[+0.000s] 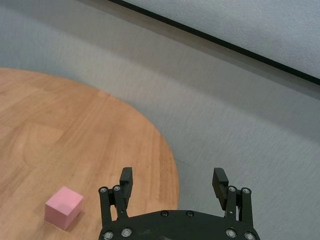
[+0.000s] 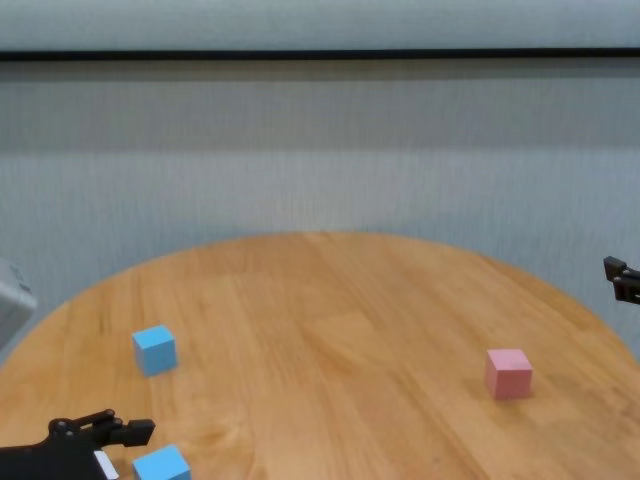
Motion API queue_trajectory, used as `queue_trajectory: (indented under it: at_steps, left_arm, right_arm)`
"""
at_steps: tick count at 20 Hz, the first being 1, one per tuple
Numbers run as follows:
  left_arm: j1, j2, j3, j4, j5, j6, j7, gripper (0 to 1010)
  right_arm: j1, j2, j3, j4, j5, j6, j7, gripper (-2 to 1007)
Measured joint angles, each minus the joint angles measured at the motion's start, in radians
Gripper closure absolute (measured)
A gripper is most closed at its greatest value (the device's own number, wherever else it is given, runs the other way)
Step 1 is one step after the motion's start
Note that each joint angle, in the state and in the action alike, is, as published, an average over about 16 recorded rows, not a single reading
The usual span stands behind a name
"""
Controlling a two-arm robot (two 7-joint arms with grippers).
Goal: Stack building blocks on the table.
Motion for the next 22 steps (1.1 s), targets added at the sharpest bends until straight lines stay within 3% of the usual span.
queue_trajectory:
  at_steps: [12,22]
  left_arm:
    - [0.001,-0.004,-0.004,0.003,0.003,0.004,-0.009,62]
    - [0.006,-0.003,-0.007,-0.001,0.010,0.004,-0.002,295]
  right_arm:
    - [0.000,0.000,0.000,0.000,0.000,0.000,0.000,0]
    - [0.000,0.000,0.000,0.000,0.000,0.000,0.000,0]
